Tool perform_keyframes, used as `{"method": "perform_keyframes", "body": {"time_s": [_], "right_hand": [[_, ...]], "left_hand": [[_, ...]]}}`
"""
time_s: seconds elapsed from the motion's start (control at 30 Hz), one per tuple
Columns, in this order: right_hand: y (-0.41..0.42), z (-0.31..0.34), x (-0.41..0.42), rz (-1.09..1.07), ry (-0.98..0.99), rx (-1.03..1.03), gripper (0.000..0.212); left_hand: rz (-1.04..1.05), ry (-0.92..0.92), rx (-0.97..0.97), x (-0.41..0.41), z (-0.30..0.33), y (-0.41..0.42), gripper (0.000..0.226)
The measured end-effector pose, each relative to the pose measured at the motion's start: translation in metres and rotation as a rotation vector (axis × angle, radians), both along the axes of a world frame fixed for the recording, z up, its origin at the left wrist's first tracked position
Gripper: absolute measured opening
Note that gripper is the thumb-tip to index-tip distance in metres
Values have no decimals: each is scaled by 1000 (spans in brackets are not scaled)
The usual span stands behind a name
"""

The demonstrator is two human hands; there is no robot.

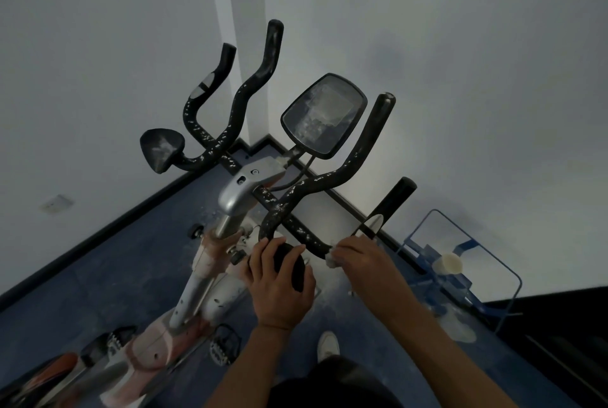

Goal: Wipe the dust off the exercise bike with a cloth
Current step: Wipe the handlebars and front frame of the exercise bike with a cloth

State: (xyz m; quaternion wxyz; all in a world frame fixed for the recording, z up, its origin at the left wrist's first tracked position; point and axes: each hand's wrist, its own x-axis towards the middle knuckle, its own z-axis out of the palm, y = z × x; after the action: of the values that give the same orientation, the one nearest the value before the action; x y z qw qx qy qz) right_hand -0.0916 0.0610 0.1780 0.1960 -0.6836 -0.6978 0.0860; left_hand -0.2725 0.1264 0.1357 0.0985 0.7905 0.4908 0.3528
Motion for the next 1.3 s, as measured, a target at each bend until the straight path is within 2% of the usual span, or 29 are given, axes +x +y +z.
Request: {"method": "perform_keyframes", "body": {"time_s": [0.13, 0.23, 0.33, 0.5, 0.57, 0.67, 0.8, 0.9, 1.03, 1.13, 1.23, 1.3], "right_hand": [[15, 5, -7, 3, -37, 46, 20], [13, 3, -10, 54, -99, 68, 11], [2, 4, -10, 54, -74, 53, 15], [20, 22, -19, -16, -35, 121, 8], [20, 21, -21, 11, -66, 81, 12], [9, 20, -18, 29, -14, 23, 6], [19, 35, -19, -26, 29, 64, 15], [32, 35, -24, 32, 9, 77, 8], [28, 29, -20, 47, -19, -42, 4], [31, 33, -15, 53, -29, -12, 17], [40, 38, -23, 56, 41, 2, 16], [40, 35, -26, 62, 68, -67, 12]], "left_hand": [[-5, 10, -8, 0, -1, 0, 35], [-10, 11, -11, -1, -1, 0, 35], [-11, 10, -19, -1, 0, 0, 35], [-10, 3, -13, -1, 1, -1, 35], [-8, 4, -11, 0, 1, -1, 35], [-10, 0, -20, 0, 2, -1, 34], [-5, -4, -22, 0, 2, -1, 34], [-5, 1, -21, -1, 1, -1, 33], [-14, 2, -33, -1, 1, -1, 34], [-9, -6, -29, 0, 2, -1, 34], [-12, -12, -31, -1, 1, -1, 34], [-15, -12, -32, -1, -1, -1, 34]]}}
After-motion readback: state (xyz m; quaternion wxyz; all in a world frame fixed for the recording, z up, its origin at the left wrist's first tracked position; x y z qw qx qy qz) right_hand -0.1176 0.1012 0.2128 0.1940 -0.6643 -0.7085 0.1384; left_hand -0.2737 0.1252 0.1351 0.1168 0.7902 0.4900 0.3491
